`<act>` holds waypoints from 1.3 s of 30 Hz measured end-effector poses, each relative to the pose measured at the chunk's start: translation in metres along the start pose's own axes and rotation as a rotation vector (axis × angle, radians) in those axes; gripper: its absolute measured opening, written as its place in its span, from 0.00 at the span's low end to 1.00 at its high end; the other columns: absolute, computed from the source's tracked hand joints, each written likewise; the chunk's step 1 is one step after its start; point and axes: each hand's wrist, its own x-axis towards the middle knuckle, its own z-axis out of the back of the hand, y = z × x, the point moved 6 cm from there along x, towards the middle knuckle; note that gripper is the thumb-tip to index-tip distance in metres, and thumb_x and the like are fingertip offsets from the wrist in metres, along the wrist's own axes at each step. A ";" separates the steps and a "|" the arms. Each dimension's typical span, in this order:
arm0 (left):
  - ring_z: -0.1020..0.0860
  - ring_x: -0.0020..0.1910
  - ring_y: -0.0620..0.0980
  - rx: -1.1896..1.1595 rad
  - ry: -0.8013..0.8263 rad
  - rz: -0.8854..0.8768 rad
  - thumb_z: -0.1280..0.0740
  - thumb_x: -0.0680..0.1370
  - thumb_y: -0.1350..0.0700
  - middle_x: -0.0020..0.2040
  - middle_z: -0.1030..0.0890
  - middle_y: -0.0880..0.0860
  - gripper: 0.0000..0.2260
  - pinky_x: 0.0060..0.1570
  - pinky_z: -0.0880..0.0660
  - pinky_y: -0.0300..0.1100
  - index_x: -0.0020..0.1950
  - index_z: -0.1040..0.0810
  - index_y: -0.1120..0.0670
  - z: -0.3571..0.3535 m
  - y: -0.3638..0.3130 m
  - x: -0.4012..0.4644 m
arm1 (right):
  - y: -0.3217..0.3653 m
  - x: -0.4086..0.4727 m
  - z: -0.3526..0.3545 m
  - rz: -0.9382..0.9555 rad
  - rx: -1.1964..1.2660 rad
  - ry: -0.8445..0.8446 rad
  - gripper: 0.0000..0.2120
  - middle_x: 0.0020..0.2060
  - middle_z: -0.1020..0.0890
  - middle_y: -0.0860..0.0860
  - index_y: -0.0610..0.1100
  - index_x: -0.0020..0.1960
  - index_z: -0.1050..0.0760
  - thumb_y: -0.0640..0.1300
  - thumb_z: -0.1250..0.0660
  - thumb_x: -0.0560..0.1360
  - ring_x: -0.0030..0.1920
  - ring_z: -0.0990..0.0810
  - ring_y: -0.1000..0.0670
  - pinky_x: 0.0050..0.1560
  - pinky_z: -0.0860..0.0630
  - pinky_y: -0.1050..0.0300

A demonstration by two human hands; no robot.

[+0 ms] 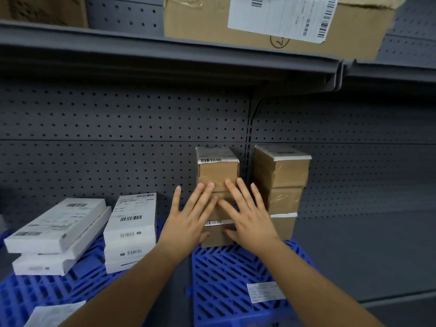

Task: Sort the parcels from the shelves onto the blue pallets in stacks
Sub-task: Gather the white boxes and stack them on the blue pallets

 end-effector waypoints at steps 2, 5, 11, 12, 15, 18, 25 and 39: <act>0.53 0.77 0.57 -0.008 -0.017 -0.013 0.28 0.67 0.37 0.79 0.55 0.58 0.47 0.70 0.52 0.68 0.77 0.45 0.56 -0.003 0.001 0.001 | 0.000 0.000 -0.003 0.003 0.003 -0.023 0.46 0.78 0.54 0.44 0.50 0.77 0.44 0.55 0.25 0.65 0.77 0.55 0.40 0.74 0.52 0.37; 0.52 0.77 0.56 -0.013 -0.039 -0.036 0.29 0.67 0.36 0.79 0.54 0.57 0.48 0.70 0.51 0.68 0.77 0.47 0.55 -0.007 0.004 0.001 | -0.002 0.000 -0.006 0.020 -0.004 -0.039 0.46 0.78 0.53 0.44 0.50 0.77 0.44 0.57 0.26 0.65 0.77 0.55 0.41 0.74 0.51 0.37; 0.54 0.77 0.57 -0.029 -0.029 -0.019 0.30 0.69 0.37 0.79 0.56 0.58 0.45 0.70 0.52 0.68 0.77 0.46 0.55 0.003 0.001 -0.001 | 0.001 -0.002 -0.004 -0.001 -0.007 -0.035 0.46 0.78 0.53 0.44 0.50 0.77 0.43 0.57 0.25 0.65 0.77 0.55 0.40 0.73 0.50 0.35; 0.54 0.77 0.56 -0.034 -0.027 -0.016 0.30 0.69 0.38 0.79 0.56 0.58 0.44 0.70 0.52 0.68 0.77 0.45 0.55 0.005 0.000 -0.002 | 0.002 -0.003 -0.003 -0.011 -0.001 -0.026 0.45 0.78 0.53 0.44 0.50 0.77 0.42 0.57 0.25 0.65 0.77 0.55 0.40 0.73 0.50 0.35; 0.52 0.77 0.56 -0.071 -0.034 -0.014 0.29 0.69 0.39 0.79 0.53 0.58 0.43 0.70 0.50 0.68 0.77 0.43 0.54 0.012 0.002 -0.008 | 0.004 -0.004 0.004 -0.039 0.050 -0.013 0.41 0.78 0.53 0.44 0.50 0.74 0.38 0.56 0.26 0.66 0.77 0.56 0.40 0.73 0.50 0.36; 0.49 0.77 0.57 -0.117 -0.007 0.001 0.31 0.70 0.38 0.78 0.50 0.57 0.40 0.69 0.48 0.68 0.76 0.41 0.53 0.016 0.008 -0.019 | 0.012 -0.006 0.011 -0.033 0.098 -0.007 0.36 0.78 0.52 0.45 0.50 0.72 0.34 0.56 0.27 0.67 0.77 0.56 0.41 0.73 0.51 0.36; 0.45 0.76 0.54 -0.253 0.134 0.159 0.48 0.77 0.33 0.78 0.44 0.53 0.33 0.69 0.46 0.65 0.76 0.40 0.50 0.030 0.021 -0.058 | 0.040 -0.013 0.019 0.007 0.224 0.029 0.31 0.76 0.41 0.48 0.50 0.72 0.34 0.59 0.34 0.72 0.78 0.51 0.45 0.74 0.49 0.38; 0.44 0.76 0.52 -0.333 0.179 0.265 0.49 0.78 0.34 0.77 0.42 0.50 0.30 0.70 0.47 0.61 0.77 0.45 0.46 0.029 0.069 -0.133 | 0.117 0.001 0.030 0.041 0.384 -0.012 0.27 0.69 0.29 0.49 0.48 0.68 0.29 0.57 0.33 0.72 0.72 0.35 0.45 0.71 0.36 0.42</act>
